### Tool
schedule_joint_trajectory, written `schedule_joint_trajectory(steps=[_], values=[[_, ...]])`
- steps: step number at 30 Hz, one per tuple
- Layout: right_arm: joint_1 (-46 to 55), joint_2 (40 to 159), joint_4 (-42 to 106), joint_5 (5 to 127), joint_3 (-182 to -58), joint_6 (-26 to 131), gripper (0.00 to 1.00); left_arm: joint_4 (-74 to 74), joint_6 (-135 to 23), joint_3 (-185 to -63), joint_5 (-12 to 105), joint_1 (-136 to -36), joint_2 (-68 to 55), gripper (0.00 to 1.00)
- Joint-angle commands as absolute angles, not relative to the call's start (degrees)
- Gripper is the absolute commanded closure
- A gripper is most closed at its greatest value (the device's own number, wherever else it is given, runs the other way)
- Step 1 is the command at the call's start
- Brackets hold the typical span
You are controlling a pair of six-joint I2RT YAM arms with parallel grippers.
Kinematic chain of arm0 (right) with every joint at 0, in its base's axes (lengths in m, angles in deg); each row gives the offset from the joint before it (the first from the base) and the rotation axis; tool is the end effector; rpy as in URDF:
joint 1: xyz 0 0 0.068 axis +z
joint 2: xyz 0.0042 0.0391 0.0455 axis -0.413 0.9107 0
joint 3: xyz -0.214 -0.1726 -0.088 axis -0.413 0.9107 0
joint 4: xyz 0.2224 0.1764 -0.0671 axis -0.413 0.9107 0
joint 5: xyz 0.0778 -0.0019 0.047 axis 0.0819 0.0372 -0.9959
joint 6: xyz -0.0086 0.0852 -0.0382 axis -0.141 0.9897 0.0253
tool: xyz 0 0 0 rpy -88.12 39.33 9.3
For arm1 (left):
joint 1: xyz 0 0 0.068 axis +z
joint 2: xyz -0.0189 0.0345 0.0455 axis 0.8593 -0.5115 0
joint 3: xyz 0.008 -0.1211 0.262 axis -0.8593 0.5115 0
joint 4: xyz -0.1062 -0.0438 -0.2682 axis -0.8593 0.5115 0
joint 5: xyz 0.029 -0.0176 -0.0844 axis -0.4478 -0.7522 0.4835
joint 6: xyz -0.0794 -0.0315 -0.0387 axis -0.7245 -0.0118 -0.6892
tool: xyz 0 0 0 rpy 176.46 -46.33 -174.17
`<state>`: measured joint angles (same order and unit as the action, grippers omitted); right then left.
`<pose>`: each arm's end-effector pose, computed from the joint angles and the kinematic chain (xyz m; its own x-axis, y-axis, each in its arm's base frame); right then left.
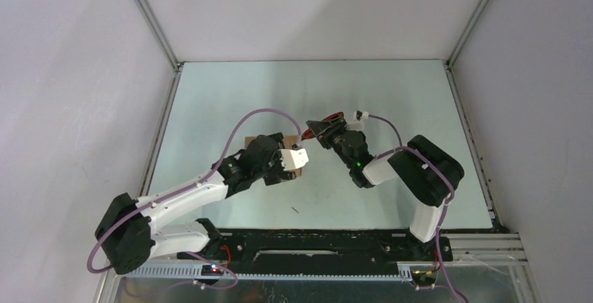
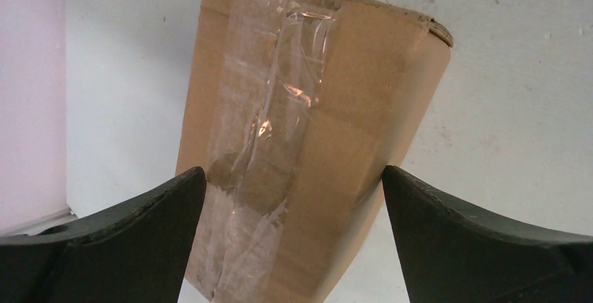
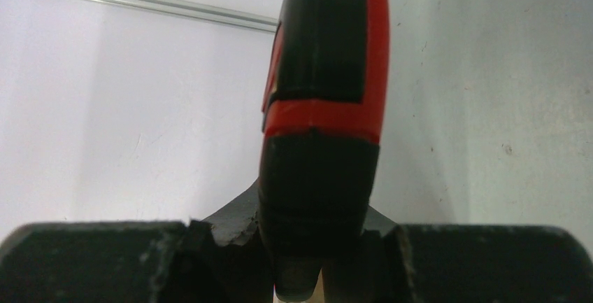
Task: Unpack the express box
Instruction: Cut the express box at the center of the board.
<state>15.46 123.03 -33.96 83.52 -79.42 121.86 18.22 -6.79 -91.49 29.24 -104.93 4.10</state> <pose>0.3173 0.2460 0.1338 -0.5000 0.8287 -0.2515 -0.0612 0.2559 0.9648 0.2156 -0.2023 0.1978 0.0206 0.8494 -0.5274 0.7794 0.3168 0.5406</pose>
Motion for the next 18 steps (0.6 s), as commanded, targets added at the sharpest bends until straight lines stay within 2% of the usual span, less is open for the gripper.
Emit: schedule_joint_trajectory(steps=[1,11,18], values=[[15.44,120.59,-31.66,79.63,-80.78,121.05,1.00,5.77,-4.43,-89.68,24.70,-105.19,3.25,0.00],[13.83,117.92,-28.37,72.57,-80.94,121.78,1.00,4.99,-15.34,-92.76,24.54,-105.67,0.35,0.00],[13.91,118.28,-26.20,70.43,-81.57,120.89,1.00,8.92,-25.26,-98.20,18.44,-105.46,-4.07,0.00]])
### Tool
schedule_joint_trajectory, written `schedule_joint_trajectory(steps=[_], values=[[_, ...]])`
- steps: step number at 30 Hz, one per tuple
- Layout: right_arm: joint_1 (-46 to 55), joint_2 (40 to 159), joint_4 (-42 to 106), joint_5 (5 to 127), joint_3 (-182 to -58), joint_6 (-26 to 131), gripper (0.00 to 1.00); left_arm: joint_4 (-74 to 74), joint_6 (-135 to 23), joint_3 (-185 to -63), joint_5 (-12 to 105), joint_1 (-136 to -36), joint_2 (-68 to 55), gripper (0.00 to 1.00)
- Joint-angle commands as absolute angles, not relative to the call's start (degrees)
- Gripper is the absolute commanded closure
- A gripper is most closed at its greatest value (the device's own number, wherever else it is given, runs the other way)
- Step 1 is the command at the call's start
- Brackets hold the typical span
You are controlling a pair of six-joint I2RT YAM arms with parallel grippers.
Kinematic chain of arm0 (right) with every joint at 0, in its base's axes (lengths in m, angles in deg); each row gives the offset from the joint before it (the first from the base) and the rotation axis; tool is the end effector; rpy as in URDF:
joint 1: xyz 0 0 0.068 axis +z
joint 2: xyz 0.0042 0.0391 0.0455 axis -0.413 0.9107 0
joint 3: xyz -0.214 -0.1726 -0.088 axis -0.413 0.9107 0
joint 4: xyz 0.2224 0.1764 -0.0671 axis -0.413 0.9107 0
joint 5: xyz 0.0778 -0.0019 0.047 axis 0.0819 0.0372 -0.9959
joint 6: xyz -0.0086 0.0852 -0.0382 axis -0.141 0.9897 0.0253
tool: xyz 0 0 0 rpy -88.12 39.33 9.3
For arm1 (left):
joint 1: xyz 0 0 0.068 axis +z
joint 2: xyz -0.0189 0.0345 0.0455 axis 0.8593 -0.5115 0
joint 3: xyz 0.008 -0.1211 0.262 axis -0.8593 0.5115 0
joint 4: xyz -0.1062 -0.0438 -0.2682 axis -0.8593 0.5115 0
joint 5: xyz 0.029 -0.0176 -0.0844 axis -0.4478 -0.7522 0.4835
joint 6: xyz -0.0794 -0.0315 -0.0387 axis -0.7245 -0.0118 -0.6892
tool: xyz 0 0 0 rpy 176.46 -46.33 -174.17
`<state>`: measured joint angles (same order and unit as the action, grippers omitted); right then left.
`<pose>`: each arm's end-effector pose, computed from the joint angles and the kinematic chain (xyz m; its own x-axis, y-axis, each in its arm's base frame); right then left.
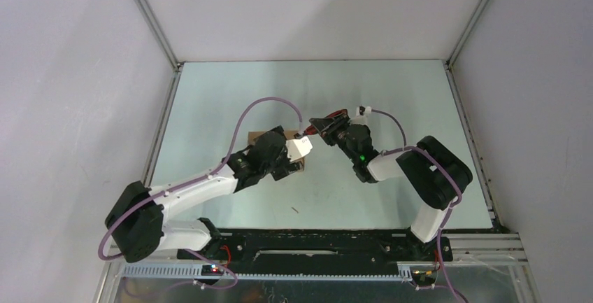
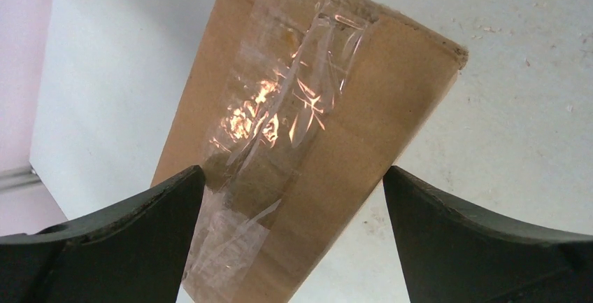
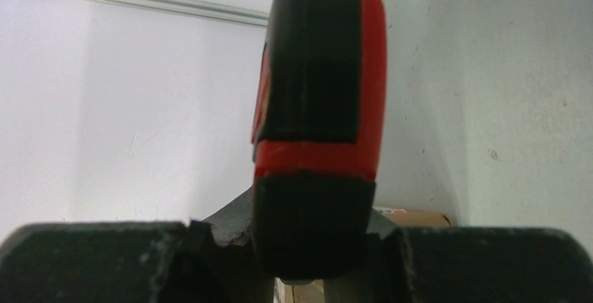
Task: Unpack the express box
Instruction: Cut the express box at the center of the board.
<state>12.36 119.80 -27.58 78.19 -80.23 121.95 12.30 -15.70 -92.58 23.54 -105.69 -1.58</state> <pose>0.3266 0.2356 0.1422 -0.5409 0.8046 -0.2451 -0.0342 0.2702 0.9622 0.2331 -0.2145 0.1903 -0.1121 0.8005 -0.5888 0.7142 0.4769 0.5124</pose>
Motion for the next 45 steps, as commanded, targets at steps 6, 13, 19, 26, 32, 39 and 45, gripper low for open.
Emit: schedule_joint_trajectory(steps=[6,13,19,26,32,39,45], values=[[12.79,118.47,-24.57,70.31,-81.57,120.02,1.00,10.51,-32.09,-98.53,18.12,-105.45,-4.89,0.00],[11.07,119.03,-24.74,69.04,-81.66,119.01,1.00,10.94,-34.60,-96.52,17.44,-105.44,-3.40,0.00],[12.26,118.66,-23.33,68.22,-82.31,117.94,1.00,10.67,-35.52,-96.83,17.26,-105.46,-4.61,0.00],[12.14,118.22,-21.50,68.03,-82.21,117.11,1.00,11.15,-36.89,-97.03,15.79,-105.41,-5.14,0.00],[9.18,119.41,-22.51,66.54,-82.39,117.72,1.00,11.19,-37.55,-94.65,16.50,-105.52,-2.85,0.00],[8.42,120.53,-23.00,66.44,-83.07,118.45,1.00,11.18,-37.10,-94.40,16.67,-105.76,-2.64,0.00],[7.04,121.60,-23.50,66.38,-83.74,118.87,1.00,11.12,-36.87,-94.48,16.49,-106.16,-2.98,0.00]])
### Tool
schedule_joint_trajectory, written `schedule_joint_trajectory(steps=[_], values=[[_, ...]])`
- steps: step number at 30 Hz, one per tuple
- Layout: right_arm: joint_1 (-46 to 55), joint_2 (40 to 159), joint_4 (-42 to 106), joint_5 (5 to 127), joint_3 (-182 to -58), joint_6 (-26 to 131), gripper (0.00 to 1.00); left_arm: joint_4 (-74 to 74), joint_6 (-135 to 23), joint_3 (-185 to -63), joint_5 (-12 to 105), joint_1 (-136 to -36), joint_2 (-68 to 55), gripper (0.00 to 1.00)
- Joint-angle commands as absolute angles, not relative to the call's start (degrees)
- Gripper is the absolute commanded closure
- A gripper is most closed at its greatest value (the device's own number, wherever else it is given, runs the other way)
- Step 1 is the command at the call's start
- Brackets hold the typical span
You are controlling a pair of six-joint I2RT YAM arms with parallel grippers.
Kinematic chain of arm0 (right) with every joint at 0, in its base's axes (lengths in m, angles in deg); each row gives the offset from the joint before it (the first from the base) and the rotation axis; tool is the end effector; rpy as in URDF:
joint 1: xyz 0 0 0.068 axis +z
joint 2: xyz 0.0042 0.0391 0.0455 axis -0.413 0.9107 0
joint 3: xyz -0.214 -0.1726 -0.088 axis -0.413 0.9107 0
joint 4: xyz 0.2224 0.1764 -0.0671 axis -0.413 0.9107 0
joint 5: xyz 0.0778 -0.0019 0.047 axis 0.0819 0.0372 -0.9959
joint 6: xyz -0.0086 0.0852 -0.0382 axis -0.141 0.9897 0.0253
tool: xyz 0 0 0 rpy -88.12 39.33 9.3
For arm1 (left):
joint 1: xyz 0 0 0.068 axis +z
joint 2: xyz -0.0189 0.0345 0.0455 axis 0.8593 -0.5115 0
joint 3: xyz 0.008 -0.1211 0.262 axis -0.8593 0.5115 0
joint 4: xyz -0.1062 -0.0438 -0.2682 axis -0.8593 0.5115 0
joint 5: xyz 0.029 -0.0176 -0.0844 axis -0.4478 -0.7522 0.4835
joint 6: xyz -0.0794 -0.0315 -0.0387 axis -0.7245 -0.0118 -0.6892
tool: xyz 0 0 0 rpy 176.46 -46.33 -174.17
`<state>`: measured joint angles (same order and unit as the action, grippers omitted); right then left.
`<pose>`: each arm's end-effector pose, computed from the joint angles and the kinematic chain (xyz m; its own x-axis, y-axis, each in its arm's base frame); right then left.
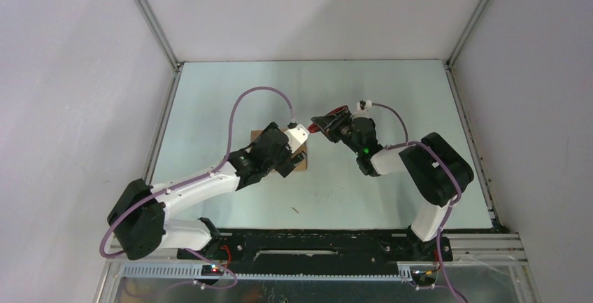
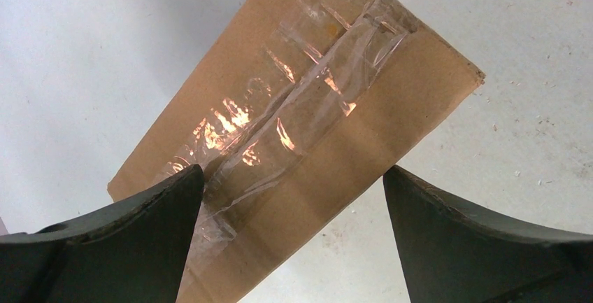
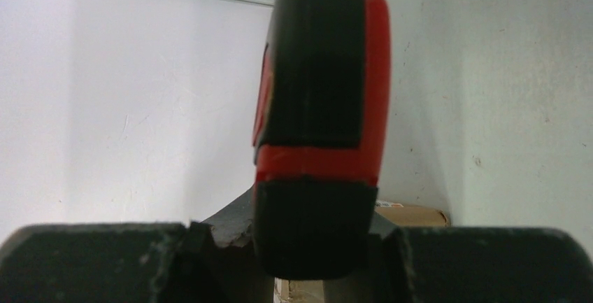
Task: Unpack the express box
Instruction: Cut the express box at the center of the board.
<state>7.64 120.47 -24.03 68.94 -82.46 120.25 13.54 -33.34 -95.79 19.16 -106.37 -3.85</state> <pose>0.3449 0.2240 0.1408 -0.6104 0.7512 -0.2511 -0.0338 0.2920 0.9558 0.2419 -0.2204 0.1987 -0.3291 0.6299 -0.7035 0.6031 0.7135 0.3568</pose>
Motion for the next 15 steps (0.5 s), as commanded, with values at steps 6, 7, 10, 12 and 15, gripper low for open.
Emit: schedule_joint_trajectory(steps=[6,7,10,12,15], values=[[6.01,122.23,-23.57,66.99,-84.25,118.94,1.00,11.11,-36.41,-94.39,16.26,-106.60,-2.93,0.00],[5.92,122.33,-23.61,66.86,-84.38,118.91,1.00,11.11,-36.41,-94.32,16.12,-106.63,-2.87,0.00],[5.71,122.43,-23.37,66.96,-84.65,118.77,1.00,11.10,-36.39,-94.13,16.16,-106.83,-2.78,0.00],[5.56,122.54,-23.20,67.09,-84.65,118.86,1.00,11.15,-36.50,-94.06,16.09,-106.92,-2.77,0.00],[5.25,122.79,-23.64,67.08,-84.65,118.39,1.00,11.01,-36.41,-93.98,16.07,-107.13,-2.73,0.00]])
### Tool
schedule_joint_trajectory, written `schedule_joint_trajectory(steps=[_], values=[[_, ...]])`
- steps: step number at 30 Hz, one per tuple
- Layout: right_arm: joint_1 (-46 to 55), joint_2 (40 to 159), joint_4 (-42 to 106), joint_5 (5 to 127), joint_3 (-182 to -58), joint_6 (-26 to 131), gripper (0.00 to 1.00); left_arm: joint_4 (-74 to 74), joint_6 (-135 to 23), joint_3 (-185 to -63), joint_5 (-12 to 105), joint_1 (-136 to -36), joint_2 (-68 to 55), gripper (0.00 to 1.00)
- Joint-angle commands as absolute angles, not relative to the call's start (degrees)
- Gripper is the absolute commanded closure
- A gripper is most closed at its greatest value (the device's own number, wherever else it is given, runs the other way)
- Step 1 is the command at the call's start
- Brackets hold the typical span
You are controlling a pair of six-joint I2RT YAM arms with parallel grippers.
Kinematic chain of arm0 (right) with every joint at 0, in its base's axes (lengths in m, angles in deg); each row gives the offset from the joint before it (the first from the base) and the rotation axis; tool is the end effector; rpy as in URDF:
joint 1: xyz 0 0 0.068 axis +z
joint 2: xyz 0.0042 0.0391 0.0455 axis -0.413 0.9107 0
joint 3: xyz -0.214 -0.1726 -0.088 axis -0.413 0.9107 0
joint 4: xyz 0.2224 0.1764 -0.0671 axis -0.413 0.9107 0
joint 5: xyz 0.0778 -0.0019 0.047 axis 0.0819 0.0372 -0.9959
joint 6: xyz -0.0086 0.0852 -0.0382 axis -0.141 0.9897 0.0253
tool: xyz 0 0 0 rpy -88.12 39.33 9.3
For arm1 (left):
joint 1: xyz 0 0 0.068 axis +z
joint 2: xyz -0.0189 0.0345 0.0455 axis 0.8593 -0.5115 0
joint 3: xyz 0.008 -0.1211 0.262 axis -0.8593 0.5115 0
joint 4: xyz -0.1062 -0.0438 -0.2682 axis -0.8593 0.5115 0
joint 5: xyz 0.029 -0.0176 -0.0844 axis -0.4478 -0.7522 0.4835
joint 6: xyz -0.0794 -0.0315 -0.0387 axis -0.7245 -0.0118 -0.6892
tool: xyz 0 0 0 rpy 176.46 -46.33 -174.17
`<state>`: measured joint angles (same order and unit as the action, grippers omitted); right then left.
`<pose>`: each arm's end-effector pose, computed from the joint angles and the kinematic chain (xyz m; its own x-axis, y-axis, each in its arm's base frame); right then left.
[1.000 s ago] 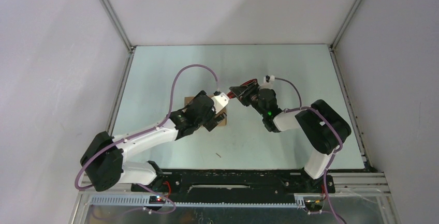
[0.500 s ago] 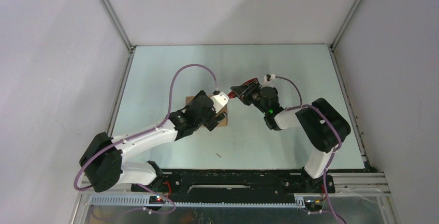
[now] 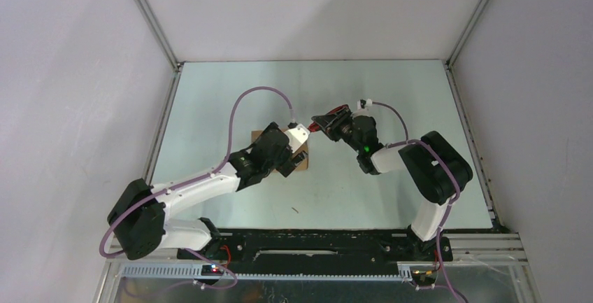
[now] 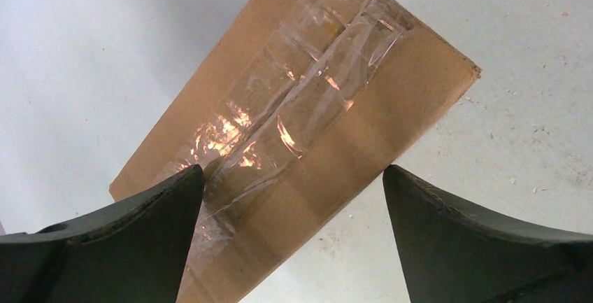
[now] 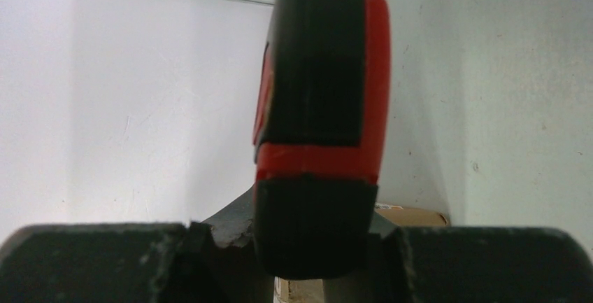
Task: Unpack the express box
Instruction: Cut the express box at the center of the board.
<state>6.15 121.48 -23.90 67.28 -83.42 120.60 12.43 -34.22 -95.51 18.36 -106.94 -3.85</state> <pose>0.3531 0.2192 0.1391 -0.6138 0.7519 -0.2405 -0.0260 0.2853 0.9581 0.2410 -0.2226 0.1994 -0.3270 0.6154 -0.7172 0.5917 0.7251 0.3524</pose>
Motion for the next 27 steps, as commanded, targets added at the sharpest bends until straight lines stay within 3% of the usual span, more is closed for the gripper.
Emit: schedule_joint_trajectory(steps=[1,27], values=[[5.27,122.89,-23.61,67.06,-84.65,118.40,1.00,10.96,-36.40,-93.95,16.12,-107.19,-2.70,0.00],[3.42,122.83,-24.98,67.68,-83.77,118.82,1.00,10.69,-35.87,-94.04,15.82,-107.87,-3.23,0.00]])
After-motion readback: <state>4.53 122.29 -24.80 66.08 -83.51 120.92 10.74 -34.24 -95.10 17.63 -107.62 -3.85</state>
